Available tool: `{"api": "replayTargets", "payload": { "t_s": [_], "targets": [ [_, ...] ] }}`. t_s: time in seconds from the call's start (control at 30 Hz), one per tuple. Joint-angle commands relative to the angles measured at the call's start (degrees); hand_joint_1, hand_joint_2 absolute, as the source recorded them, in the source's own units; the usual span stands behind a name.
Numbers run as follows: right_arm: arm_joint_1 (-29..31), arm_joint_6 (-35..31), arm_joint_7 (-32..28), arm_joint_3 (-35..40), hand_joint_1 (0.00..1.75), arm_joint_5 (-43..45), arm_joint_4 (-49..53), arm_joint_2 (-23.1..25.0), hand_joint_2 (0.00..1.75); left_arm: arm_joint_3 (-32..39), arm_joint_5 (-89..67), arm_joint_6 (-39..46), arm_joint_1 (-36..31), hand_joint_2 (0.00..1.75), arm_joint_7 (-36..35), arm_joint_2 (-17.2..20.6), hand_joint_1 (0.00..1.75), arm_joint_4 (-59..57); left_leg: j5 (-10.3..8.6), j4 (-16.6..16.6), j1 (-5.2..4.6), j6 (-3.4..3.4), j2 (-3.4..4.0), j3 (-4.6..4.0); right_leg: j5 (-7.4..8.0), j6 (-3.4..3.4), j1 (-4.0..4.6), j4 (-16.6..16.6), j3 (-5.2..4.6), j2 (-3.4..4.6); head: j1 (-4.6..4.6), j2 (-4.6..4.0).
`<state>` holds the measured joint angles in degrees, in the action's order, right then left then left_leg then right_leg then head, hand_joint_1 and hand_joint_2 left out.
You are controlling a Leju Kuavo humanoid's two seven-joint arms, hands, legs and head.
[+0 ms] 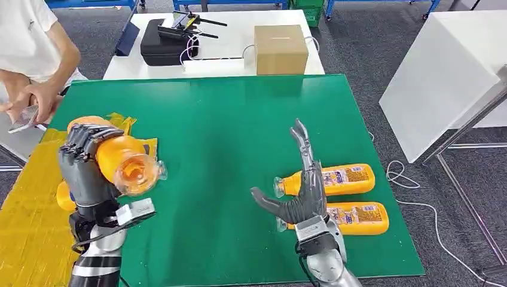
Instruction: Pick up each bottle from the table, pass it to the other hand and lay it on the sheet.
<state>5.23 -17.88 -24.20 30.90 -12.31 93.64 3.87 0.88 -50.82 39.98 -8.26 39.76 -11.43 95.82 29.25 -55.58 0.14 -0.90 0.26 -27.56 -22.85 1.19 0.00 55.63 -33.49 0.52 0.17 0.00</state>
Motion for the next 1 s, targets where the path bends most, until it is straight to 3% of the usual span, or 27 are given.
{"api": "replayTargets", "payload": {
  "t_s": [0.03, 0.27, 0.33, 0.43, 0.53, 0.67, 0.83, 1.0],
  "targets": [
    [0.3, 0.3, 0.0, -2.4, 0.0, 0.2, -2.0, -1.1, 1.75, 8.6, -8.3, 0.0, -2.5, 1.75, 0.2, -5.2, 1.75, 0.9, 0.02, 0.0, 0.04, 0.02, -0.07, 0.05, -0.02, 0.02, 0.04, 0.0, 0.08, -0.08, -0.02, 0.0],
    [-0.1, -0.1, 0.1, -3.1, 0.0, 0.1, -2.8, -0.9, 1.75, 13.5, -21.6, 0.0, -4.4, 1.75, 0.2, -6.6, 1.75, 0.9, 0.05, 0.0, 0.08, 0.04, -0.04, 0.16, -0.02, 0.03, 0.08, -0.1, 0.2, -0.06, -0.02, 0.0],
    [0.0, -0.2, 0.1, -3.3, 0.0, -0.2, -2.8, -0.8, 1.75, 12.1, -28.0, 0.0, -5.1, 1.75, -5.8, -4.1, 1.75, -2.2, 0.02, 0.0, 0.04, 0.03, -0.08, 0.1, -0.02, 0.02, 0.04, -0.1, 0.13, -0.08, -0.02, 0.0],
    [0.0, -0.2, 0.1, -3.3, 0.0, -0.2, -2.8, -0.8, 1.75, 12.1, -28.0, 0.0, -5.1, 1.75, -5.8, -4.1, 1.75, -2.2, 0.0, 0.1, 0.02, 0.03, -0.07, 0.1, -0.01, 0.01, 0.02, -0.1, 0.11, -0.07, -0.02, 0.0],
    [0.9, 0.5, 0.7, -2.8, 0.0, -0.7, -3.6, -0.6, 1.75, -1.9, -39.2, 0.0, -8.9, 1.75, -29.8, 9.4, 1.75, -11.5, 0.0, 0.1, 0.06, 0.06, -0.12, 0.16, -0.02, 0.0, 0.06, -0.1, 0.19, -0.14, -0.02, 0.0],
    [1.9, 1.2, 1.2, -2.5, 0.0, -1.0, -4.6, 0.2, 1.75, -8.9, -39.2, 0.0, -18.7, 1.75, -41.4, 15.8, 1.75, -29.2, -0.1, 0.1, 0.05, 0.09, -0.35, 0.17, 0.0, -0.02, 0.09, -0.1, 0.23, -0.35, 0.0, 0.0],
    [2.9, 2.5, 1.8, -2.5, 0.0, -1.5, -5.4, 0.9, 1.75, -11.5, -38.0, -6.4, -30.3, 1.75, -47.0, 18.4, 1.75, -48.5, -0.16, 0.0, 0.05, 0.11, -0.37, 0.1, 0.02, -0.01, 0.13, 0.0, 0.19, -0.3, 0.0, 0.0],
    [2.9, 2.5, 1.8, -2.5, 0.0, -1.6, -5.4, 0.9, 1.75, -11.8, -37.8, -6.0, -30.8, 1.75, -46.9, 18.3, 1.75, -49.4, -0.11, 0.0, 0.08, 0.13, -0.01, 0.16, 0.01, 0.02, 0.13, 0.0, 0.18, -0.04, 0.0, 0.0]
  ]
}}
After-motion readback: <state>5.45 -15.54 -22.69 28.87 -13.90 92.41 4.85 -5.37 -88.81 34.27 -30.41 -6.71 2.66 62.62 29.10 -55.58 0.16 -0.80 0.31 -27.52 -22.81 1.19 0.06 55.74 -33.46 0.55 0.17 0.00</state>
